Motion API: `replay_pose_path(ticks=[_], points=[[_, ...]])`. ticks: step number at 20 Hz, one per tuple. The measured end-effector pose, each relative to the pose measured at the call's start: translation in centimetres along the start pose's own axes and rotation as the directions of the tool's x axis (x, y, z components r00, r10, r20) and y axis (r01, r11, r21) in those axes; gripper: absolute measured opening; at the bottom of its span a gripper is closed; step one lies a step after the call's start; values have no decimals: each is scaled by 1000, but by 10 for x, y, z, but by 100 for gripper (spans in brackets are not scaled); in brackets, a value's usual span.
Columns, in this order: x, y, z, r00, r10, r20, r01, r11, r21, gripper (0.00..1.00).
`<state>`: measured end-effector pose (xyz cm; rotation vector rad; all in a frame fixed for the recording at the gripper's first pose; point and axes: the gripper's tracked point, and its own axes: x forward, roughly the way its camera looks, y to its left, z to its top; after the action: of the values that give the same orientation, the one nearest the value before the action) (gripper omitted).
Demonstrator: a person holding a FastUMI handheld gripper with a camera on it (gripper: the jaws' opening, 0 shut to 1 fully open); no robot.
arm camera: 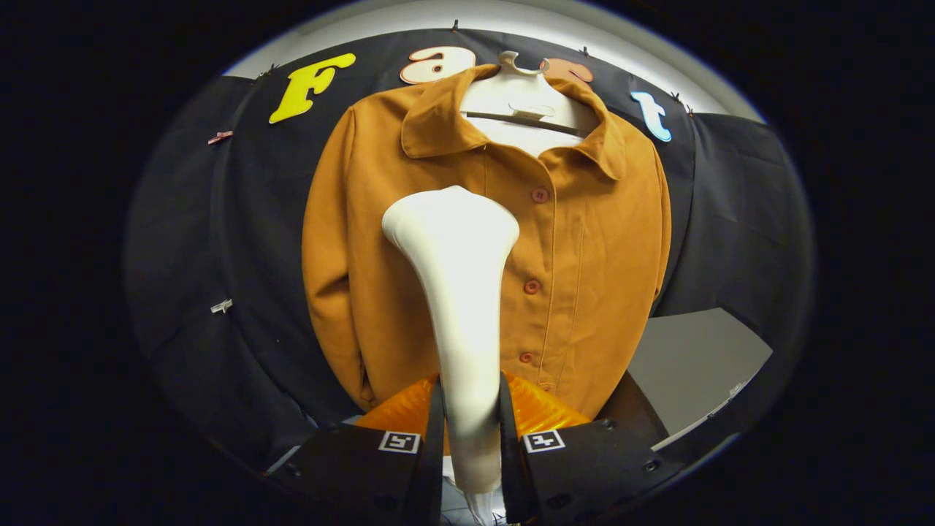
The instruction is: Iron the clothes twice with a garment steamer, once on the left side and once on the right side.
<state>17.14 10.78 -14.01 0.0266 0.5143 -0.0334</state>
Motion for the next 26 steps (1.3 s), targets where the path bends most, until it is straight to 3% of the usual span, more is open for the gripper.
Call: replay_pose_path(ticks=[11, 26], points=[[37, 14, -99, 974, -15, -228, 15, 1000, -3, 36], [32, 18, -201, 901, 15, -434, -14, 1000, 5, 37]])
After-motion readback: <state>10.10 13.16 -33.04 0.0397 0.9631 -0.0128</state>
